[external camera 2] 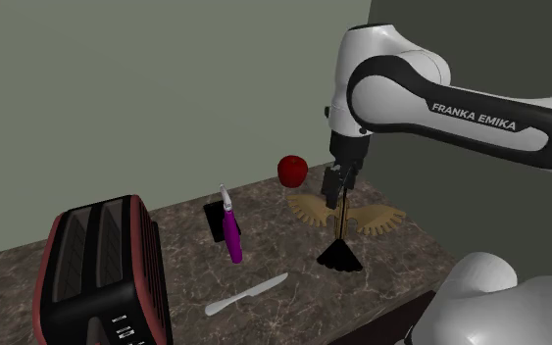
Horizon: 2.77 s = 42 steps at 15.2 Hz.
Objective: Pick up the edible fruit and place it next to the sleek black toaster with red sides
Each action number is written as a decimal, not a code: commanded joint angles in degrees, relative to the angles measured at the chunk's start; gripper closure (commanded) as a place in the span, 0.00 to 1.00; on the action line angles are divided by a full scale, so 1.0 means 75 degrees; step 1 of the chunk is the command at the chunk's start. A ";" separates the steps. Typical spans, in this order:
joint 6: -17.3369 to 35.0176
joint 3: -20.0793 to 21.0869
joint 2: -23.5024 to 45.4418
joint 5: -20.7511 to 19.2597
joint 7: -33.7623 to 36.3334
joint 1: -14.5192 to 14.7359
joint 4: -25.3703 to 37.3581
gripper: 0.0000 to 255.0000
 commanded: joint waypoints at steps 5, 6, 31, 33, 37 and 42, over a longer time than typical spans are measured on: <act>0.1205 -0.0202 0.0406 -0.0228 -0.0277 -0.0177 -0.0333 0.00; 0.1506 -0.0255 0.0531 -0.0277 -0.0342 -0.0220 -0.0391 0.00; 0.7575 -0.1662 0.5551 0.0324 -0.2270 -0.0824 0.1515 0.00; 0.7656 -0.1654 0.5635 0.0359 -0.2294 -0.0826 0.1517 0.00; 0.7967 -0.1638 0.5974 0.0503 -0.2391 -0.0814 0.1534 0.00; 0.8161 -0.1622 0.6200 0.0602 -0.2459 -0.0811 0.1559 0.00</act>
